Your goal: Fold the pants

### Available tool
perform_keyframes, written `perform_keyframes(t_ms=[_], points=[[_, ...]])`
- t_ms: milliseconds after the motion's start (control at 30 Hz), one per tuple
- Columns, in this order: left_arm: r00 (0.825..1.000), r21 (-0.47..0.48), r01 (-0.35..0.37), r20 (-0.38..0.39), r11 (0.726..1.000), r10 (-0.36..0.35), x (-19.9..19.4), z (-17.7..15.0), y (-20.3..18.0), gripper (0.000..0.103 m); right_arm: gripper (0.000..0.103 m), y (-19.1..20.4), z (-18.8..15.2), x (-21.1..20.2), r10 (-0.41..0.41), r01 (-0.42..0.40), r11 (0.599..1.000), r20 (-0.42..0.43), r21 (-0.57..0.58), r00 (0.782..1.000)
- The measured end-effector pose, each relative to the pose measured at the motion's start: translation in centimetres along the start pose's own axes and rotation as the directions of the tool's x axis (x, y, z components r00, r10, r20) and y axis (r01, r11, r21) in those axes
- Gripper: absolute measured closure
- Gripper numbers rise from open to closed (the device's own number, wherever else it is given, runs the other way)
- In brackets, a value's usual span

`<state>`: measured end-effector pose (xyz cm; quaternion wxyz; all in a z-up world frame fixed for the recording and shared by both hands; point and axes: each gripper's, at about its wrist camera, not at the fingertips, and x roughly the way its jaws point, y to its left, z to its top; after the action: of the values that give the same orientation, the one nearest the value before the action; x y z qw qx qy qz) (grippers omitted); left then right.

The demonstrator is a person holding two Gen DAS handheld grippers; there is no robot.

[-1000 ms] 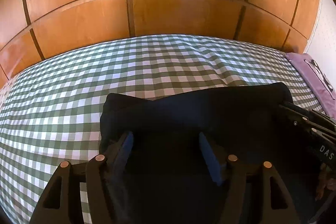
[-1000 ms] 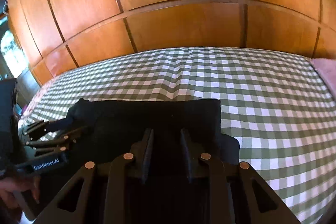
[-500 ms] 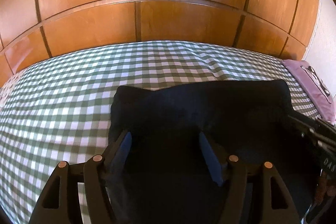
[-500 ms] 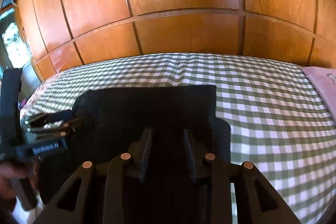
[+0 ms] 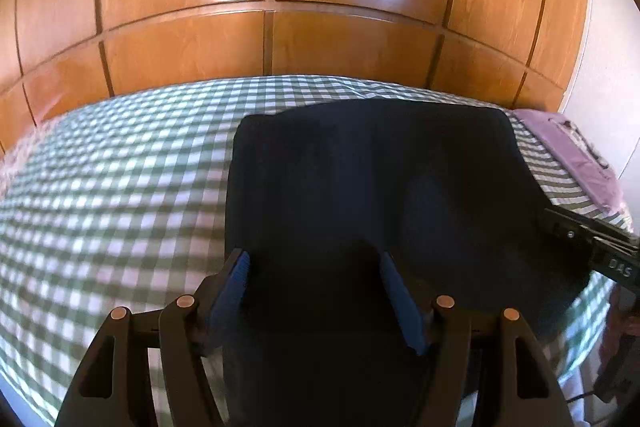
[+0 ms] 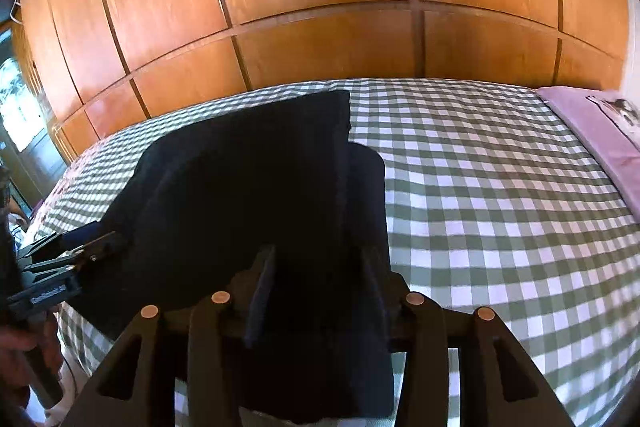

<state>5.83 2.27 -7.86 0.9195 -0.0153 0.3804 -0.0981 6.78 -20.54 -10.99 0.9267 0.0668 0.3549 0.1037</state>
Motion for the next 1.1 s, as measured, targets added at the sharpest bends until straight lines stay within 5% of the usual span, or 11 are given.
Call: perform_keyframes(t_ms=[133,333,467,600,833,1100], points=[[0.999,-0.021,0.039,0.01,0.999,-0.039,-0.8,-0.6,0.7,0.034,0.033,-0.8,-0.5,-0.3,-0.014,0.016,0.998,-0.03,0.062,0.999],[0.989,-0.077,0.145,0.006,0.986,-0.145,-1.7,-0.6,2.4,0.034,0.033,-5.1,-1.9,0.5,0.199,-0.161,0.92,-0.072,0.357,0.977],[0.976,-0.204,0.212,-0.006,0.956,-0.218,-1.1,-0.2,5.0,0.034,0.032,-6.5,-2.2,1.0,0.287,-0.233,0.878,-0.071,0.418,0.955],[0.942,-0.371,0.3,-0.029,0.879,-0.334,0.7,-0.5,8.1,0.034,0.032,-7.0,-2.3,1.1,0.318,-0.263,0.881,-0.08,0.393,0.945],[0.848,-0.49,0.443,-0.042,0.751,-0.529,3.6,-1.5,9.8,0.03,0.032,-7.4,-2.3,1.6,0.374,-0.312,0.863,-0.089,0.398,0.923],[0.82,-0.416,0.479,-0.103,0.773,-0.563,4.2,-0.5,8.4,0.023,0.032,-7.3,-2.1,1.5,0.396,-0.331,0.866,-0.11,0.375,0.912]])
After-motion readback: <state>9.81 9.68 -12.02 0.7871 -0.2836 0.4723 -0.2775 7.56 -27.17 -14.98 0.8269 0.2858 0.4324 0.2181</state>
